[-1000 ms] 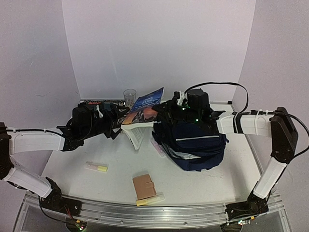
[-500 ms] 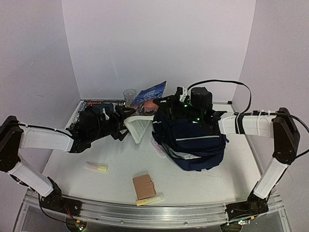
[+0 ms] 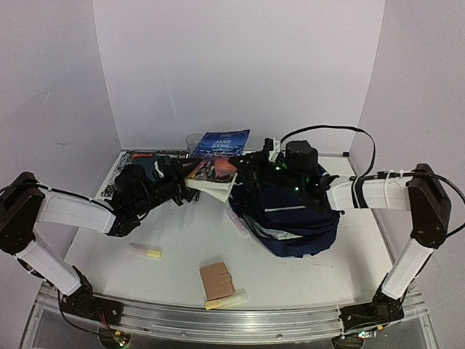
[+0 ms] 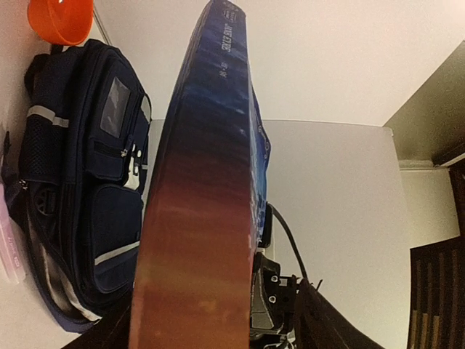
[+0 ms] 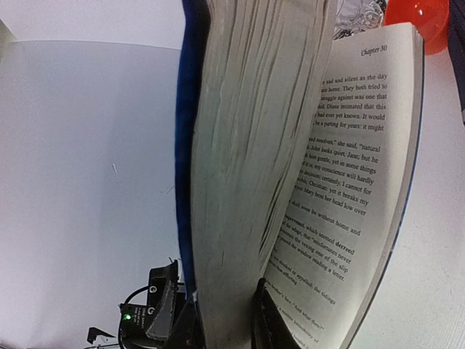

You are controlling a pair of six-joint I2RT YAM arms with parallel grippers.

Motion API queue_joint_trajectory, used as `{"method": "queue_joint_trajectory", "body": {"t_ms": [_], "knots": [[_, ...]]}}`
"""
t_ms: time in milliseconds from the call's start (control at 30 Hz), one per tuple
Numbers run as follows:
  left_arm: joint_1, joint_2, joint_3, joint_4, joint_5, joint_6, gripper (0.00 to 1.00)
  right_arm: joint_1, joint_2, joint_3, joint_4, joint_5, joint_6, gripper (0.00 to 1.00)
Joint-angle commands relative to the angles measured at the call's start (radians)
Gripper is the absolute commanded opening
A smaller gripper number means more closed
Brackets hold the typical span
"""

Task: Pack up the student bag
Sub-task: Pass from the right arm to the left, then pick up the largest pocket of the bag from the student bag.

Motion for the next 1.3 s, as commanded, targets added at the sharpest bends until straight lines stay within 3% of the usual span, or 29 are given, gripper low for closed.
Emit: {"method": "queue_joint_trajectory", "body": {"t_ms": [0,167,367,600,833,1033,1267], "knots": [[-0.016,0.011,0.036,0.284,-0.010,-0.035,0.52,0.021,-0.076,0.013,0.171,-0.010,-0.042,0.00],[-0.017,0.003,0.018,0.299,-0.031,0.004,0.20,0.021,-0.101,-0.001,0.084,0.019,-0.097,0.02],[0.005,-0.012,-0.065,0.298,-0.058,0.027,0.00,0.009,-0.190,0.044,-0.267,0.084,-0.369,0.27],[0.075,-0.041,-0.145,0.280,-0.021,0.038,0.00,-0.025,-0.270,0.152,-0.825,0.174,-0.819,0.55],[0.144,-0.071,-0.167,0.168,0.062,0.042,0.00,-0.030,-0.199,0.291,-1.362,0.332,-1.197,0.72],[0.200,-0.095,-0.156,0.059,0.150,0.058,0.00,-0.030,-0.188,0.264,-1.545,0.427,-1.395,0.76],[0.239,-0.052,-0.116,0.031,0.290,0.082,0.00,-0.006,-0.163,0.221,-1.576,0.401,-1.519,0.76]]}}
